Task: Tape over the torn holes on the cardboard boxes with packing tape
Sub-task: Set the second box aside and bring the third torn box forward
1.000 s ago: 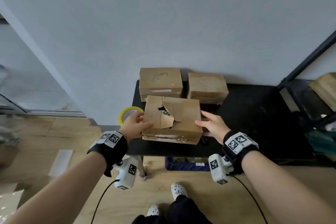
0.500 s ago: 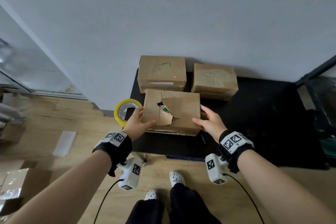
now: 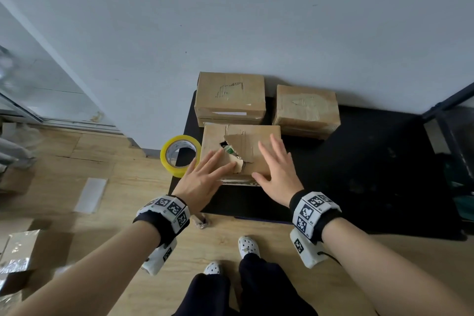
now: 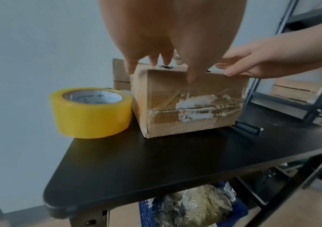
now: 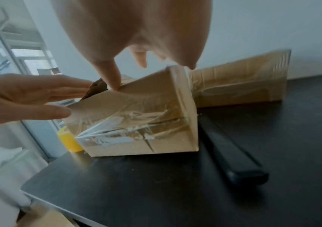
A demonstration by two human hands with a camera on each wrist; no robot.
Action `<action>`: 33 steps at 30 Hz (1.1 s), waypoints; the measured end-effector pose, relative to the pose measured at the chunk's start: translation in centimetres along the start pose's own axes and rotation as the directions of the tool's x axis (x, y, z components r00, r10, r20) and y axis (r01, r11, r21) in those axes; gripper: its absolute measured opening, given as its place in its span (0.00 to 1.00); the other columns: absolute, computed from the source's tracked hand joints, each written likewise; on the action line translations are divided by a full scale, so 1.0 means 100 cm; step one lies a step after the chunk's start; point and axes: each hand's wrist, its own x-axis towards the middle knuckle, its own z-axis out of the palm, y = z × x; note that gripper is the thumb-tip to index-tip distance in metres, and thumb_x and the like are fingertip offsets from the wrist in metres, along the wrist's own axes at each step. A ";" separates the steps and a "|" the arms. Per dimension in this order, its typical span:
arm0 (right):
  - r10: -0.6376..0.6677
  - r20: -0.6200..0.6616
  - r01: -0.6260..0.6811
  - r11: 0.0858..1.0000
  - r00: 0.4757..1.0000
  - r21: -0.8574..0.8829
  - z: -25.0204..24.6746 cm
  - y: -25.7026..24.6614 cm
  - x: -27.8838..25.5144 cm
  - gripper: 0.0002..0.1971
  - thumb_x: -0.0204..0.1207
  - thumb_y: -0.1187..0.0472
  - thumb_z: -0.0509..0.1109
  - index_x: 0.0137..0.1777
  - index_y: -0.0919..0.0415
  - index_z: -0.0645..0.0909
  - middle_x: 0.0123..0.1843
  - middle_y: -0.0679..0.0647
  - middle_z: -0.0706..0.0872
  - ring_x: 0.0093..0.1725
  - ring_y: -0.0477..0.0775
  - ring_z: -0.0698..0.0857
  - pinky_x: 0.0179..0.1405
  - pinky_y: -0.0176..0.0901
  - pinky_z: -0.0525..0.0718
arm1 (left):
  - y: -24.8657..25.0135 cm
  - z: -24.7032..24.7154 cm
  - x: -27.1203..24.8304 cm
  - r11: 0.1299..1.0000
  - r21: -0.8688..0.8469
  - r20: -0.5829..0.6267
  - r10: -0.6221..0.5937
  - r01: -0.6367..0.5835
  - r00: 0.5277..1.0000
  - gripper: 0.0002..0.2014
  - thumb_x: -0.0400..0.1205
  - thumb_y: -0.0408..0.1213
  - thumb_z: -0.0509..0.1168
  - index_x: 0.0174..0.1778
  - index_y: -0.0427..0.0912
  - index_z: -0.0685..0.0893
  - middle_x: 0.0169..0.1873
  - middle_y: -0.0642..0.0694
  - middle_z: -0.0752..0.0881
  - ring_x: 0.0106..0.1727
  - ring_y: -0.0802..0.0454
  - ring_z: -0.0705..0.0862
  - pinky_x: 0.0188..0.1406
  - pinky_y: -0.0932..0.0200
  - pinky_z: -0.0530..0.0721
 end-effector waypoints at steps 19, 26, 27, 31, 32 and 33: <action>0.163 0.001 -0.156 0.939 0.987 0.305 0.010 0.006 -0.004 0.36 0.77 0.61 0.73 0.82 0.54 0.61 0.86 0.53 0.43 0.85 0.51 0.48 0.77 0.37 0.56 | 0.000 -0.014 0.003 0.986 0.169 0.176 -0.025 -0.005 0.984 0.45 0.79 0.19 0.56 0.79 0.68 0.45 0.83 0.49 0.40 0.83 0.45 0.40 0.63 0.52 0.82; -0.063 -0.022 0.060 0.992 0.998 -0.108 0.002 0.006 0.000 0.31 0.82 0.52 0.64 0.83 0.53 0.60 0.87 0.50 0.43 0.84 0.49 0.39 0.83 0.50 0.44 | 0.020 -0.014 0.019 0.978 0.208 0.191 -0.008 -0.033 0.981 0.40 0.82 0.26 0.56 0.79 0.67 0.46 0.82 0.46 0.40 0.83 0.43 0.38 0.74 0.51 0.69; -0.119 0.018 0.120 0.982 0.993 -0.144 0.003 0.002 0.002 0.30 0.83 0.51 0.62 0.83 0.54 0.58 0.87 0.48 0.43 0.84 0.46 0.39 0.82 0.48 0.41 | 0.020 -0.014 0.020 0.976 0.213 0.174 -0.001 -0.037 0.985 0.39 0.82 0.27 0.57 0.79 0.67 0.47 0.82 0.45 0.42 0.83 0.43 0.39 0.73 0.52 0.71; -0.144 0.152 0.174 0.961 0.978 -0.213 0.014 -0.005 0.011 0.32 0.86 0.50 0.53 0.85 0.55 0.44 0.86 0.46 0.40 0.84 0.43 0.39 0.84 0.48 0.43 | 0.018 -0.016 0.021 0.979 0.190 0.083 0.059 -0.074 0.995 0.40 0.77 0.25 0.63 0.79 0.65 0.57 0.81 0.41 0.56 0.83 0.41 0.51 0.58 0.51 0.82; -0.133 0.170 0.170 0.957 0.977 -0.233 0.017 -0.004 0.012 0.32 0.87 0.49 0.51 0.85 0.54 0.41 0.86 0.46 0.39 0.84 0.43 0.39 0.84 0.49 0.43 | 0.017 -0.017 0.022 0.977 0.193 0.066 0.081 -0.093 0.994 0.40 0.75 0.24 0.65 0.78 0.63 0.62 0.79 0.39 0.62 0.81 0.39 0.57 0.51 0.51 0.85; -0.129 0.178 0.173 0.951 0.976 -0.257 0.019 -0.002 0.013 0.31 0.87 0.48 0.49 0.84 0.54 0.39 0.85 0.46 0.39 0.83 0.43 0.38 0.84 0.49 0.42 | 0.016 -0.018 0.022 0.974 0.201 0.062 0.097 -0.107 0.993 0.41 0.71 0.23 0.69 0.76 0.61 0.67 0.76 0.37 0.67 0.79 0.37 0.63 0.44 0.53 0.86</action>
